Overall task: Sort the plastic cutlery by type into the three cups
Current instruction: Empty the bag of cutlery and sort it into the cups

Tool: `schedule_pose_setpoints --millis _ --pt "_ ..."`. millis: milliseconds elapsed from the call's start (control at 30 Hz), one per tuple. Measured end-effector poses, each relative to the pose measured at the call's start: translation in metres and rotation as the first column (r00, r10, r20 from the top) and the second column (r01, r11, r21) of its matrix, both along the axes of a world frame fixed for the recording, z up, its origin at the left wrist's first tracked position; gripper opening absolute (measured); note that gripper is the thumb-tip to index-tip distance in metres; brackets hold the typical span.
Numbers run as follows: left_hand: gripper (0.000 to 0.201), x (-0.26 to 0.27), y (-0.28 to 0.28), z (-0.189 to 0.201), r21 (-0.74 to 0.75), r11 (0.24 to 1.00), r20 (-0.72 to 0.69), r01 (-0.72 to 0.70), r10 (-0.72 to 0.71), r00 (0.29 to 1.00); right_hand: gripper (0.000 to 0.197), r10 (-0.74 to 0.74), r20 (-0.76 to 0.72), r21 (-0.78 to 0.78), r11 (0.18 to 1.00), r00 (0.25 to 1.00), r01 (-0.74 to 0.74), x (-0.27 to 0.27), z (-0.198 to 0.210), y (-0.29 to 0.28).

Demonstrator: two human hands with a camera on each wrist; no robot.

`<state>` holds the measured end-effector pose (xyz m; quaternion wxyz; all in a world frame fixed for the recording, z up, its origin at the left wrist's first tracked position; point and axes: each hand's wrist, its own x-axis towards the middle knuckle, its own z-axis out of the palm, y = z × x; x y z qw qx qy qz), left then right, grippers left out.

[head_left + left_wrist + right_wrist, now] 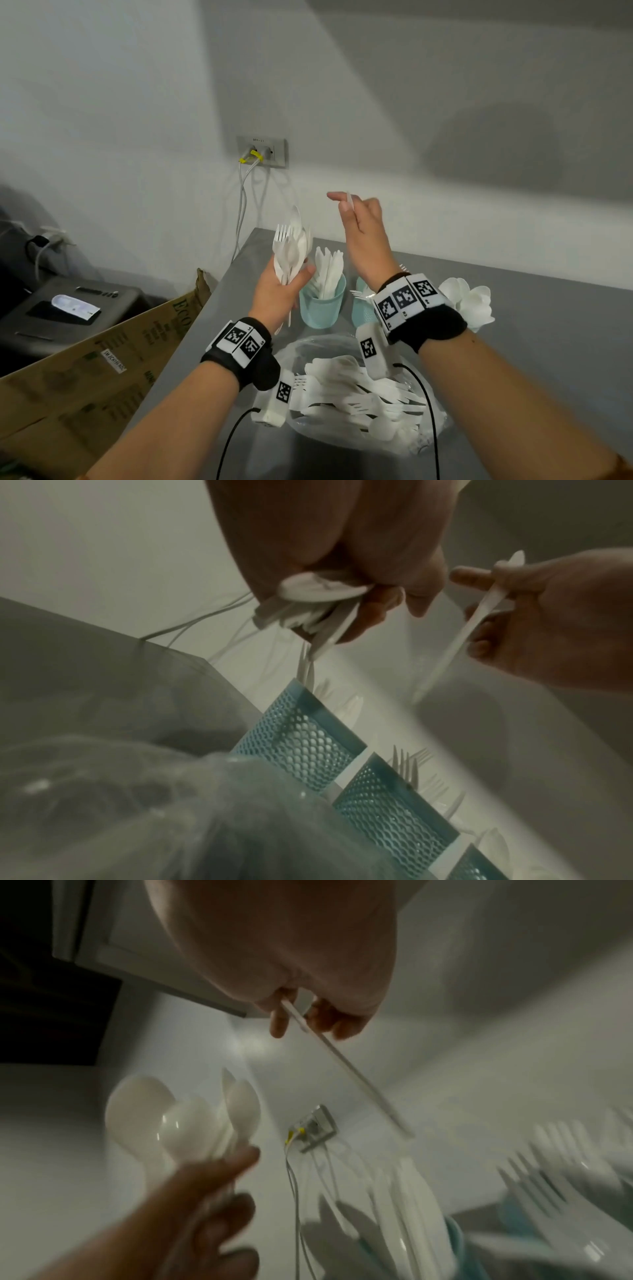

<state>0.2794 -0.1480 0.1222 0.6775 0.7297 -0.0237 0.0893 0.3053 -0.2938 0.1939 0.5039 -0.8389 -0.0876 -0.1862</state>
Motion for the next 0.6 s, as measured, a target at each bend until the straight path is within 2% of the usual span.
schedule_pose_setpoints --millis 133,233,267,300,367,433,500,600 --pt "0.02 -0.002 -0.003 -0.002 -0.035 0.999 -0.025 0.041 -0.042 0.999 0.036 0.001 -0.165 -0.113 0.993 0.986 -0.02 0.003 -0.032 0.001" --pt "0.013 -0.002 -0.003 -0.002 -0.048 0.996 -0.033 0.07 -0.072 0.997 0.041 -0.017 -0.344 -0.148 0.988 0.939 -0.037 0.004 -0.049 0.0" --pt "0.013 -0.002 -0.003 -0.002 -0.05 0.996 -0.034 0.08 -0.082 0.996 0.044 -0.053 -0.344 -0.169 0.986 0.938 -0.006 0.002 -0.049 0.0" --pt "0.013 -0.002 -0.004 -0.003 -0.048 0.995 -0.032 0.087 -0.089 0.996 0.043 -0.092 -0.295 -0.166 0.985 0.951 0.043 0.0 -0.046 0.0" --pt "0.016 -0.002 -0.005 -0.005 -0.039 0.994 -0.026 0.102 -0.103 0.994 0.031 -0.113 -0.15 -0.033 0.993 0.982 0.11 -0.006 -0.035 0.0" --pt "0.016 -0.002 -0.007 -0.005 -0.037 0.993 -0.016 0.116 -0.116 0.993 0.02 -0.057 -0.061 0.091 0.994 0.996 0.062 -0.013 -0.023 0.001" --pt "0.018 -0.002 -0.009 -0.005 -0.032 0.991 -0.003 0.129 -0.129 0.992 0.019 -0.011 -0.017 0.036 0.999 1.0 0.012 -0.02 -0.017 0.003" --pt "0.027 -0.003 -0.009 -0.007 -0.025 0.988 -0.002 0.152 -0.152 0.988 0.035 -0.02 0.025 -0.188 0.982 0.999 0.025 -0.026 -0.014 0.0"
